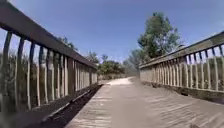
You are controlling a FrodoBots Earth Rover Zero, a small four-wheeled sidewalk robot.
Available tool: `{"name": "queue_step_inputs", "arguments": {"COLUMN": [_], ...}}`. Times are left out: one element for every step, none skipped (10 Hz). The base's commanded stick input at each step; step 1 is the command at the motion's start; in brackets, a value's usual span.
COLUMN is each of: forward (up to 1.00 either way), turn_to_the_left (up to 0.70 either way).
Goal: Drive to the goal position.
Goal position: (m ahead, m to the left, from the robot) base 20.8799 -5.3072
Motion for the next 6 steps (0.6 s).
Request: {"name": "queue_step_inputs", "arguments": {"forward": [0.45, 0.45, 0.45, 0.45, 0.45, 0.45], "turn_to_the_left": [0.02, 0.02, 0.02, 0.02, 0.02, 0.02]}}
